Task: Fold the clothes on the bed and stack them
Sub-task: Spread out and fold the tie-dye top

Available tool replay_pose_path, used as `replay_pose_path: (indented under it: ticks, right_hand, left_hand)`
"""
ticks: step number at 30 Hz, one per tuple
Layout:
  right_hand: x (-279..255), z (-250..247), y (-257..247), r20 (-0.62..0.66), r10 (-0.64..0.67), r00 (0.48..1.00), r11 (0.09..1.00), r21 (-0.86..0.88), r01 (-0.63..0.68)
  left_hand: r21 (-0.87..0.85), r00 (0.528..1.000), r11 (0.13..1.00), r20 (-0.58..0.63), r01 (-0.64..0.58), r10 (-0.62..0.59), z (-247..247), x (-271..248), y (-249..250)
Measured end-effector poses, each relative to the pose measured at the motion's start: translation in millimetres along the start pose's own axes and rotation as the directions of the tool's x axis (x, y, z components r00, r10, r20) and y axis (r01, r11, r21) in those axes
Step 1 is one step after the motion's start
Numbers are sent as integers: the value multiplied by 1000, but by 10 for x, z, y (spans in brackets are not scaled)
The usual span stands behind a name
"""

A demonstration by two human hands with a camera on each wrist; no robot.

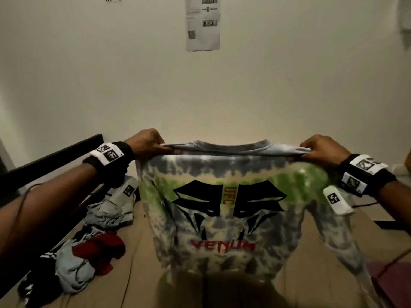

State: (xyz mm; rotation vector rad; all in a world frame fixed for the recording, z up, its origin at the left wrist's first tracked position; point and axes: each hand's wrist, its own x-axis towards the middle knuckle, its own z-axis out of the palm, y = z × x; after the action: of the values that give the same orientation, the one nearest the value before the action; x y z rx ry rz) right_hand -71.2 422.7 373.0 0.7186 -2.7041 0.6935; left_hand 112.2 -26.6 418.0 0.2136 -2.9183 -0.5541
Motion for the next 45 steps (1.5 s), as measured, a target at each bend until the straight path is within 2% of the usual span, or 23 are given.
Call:
replay_pose_path:
  ticks: [2,4,6,8,11,15,17,21,24,26,30,32,34,35,36,37,38,39,40,42,44,45]
  right_hand:
    - [-80,-54,72,83,-18,996,989,151,5]
    - [-184,-104,194,123,-19,992,947,319,-22]
    - [-382,-174,266,109,35,993,877,473,-83]
    - [-588,-215,288,91,68,994,820,563,-108]
    - [-848,-310,254,26,32,999,775,631,-41]
    - [-994,-451,234,-6,-41,999,806,591,36]
    - [-1036,-496,243,18,-52,998,796,604,31]
    - [-961,-434,364,145,-84,986,630,774,-60]
    - [-773,-200,415,202,-4,979,511,842,-172]
    - [-572,78,491,233,73,970,473,848,-239]
    - [130,721,851,255,232,939,527,778,-342]
    - [578,1051,997,238,292,927,551,750,-366]
    - [1062,1408,1155,161,337,927,627,696,-349]
    - [1295,1610,1289,131,374,918,674,641,-367]
    - [1491,1826,1408,113,425,898,726,551,-413]
    - [1615,2057,1500,61,475,878,810,360,-463]
    - [1634,2343,1575,27,488,872,870,68,-489]
    - [1555,2596,1555,30,461,887,875,-186,-448]
    - [1399,2893,1525,87,416,905,868,-334,-367]
    - [861,3500,1404,277,343,898,900,-370,-229]
    - [160,4095,1400,493,342,800,930,-302,-212]
    - [-234,4316,1418,593,369,716,927,-290,-238]
  left_hand:
    - [-120,982,993,183,-23,45,54,-100,-32]
    - [-246,958,968,266,-40,107,91,-189,-91]
    - [-352,950,933,261,-70,170,106,-288,-136]
    - [-454,962,886,188,-92,196,85,-424,-121]
    - [-535,978,836,80,-121,192,98,-617,-69]
    - [-582,990,808,34,-94,140,198,-771,-92]
    - [-576,986,815,90,-62,139,212,-821,-91]
    - [-587,969,808,170,-46,178,262,-801,-103]
    - [-594,934,804,294,12,203,372,-595,-279]
    - [-583,903,811,374,54,209,514,-327,-491]
    - [-579,919,805,374,128,123,926,443,-915]
    - [-621,955,767,294,162,37,1187,890,-1043]
    - [-660,987,734,94,160,-131,1487,1393,-1194]
    - [-613,971,777,-68,142,-231,1658,1662,-1277]
    - [-502,921,851,-239,153,-306,1848,1913,-1347]
    - [-299,873,929,-366,218,-323,2056,2081,-1382]
    - [-102,853,952,-423,289,-304,2334,2202,-1432]
    - [-19,858,947,-418,320,-298,2604,2250,-1452]
    - [-16,878,949,-376,313,-296,2907,2228,-1451]
    - [-79,921,946,-215,315,-325,3537,1961,-1454]
    - [-76,926,923,11,378,-378,4193,1473,-1523]
    - [-35,898,901,112,432,-426,4508,1170,-1591]
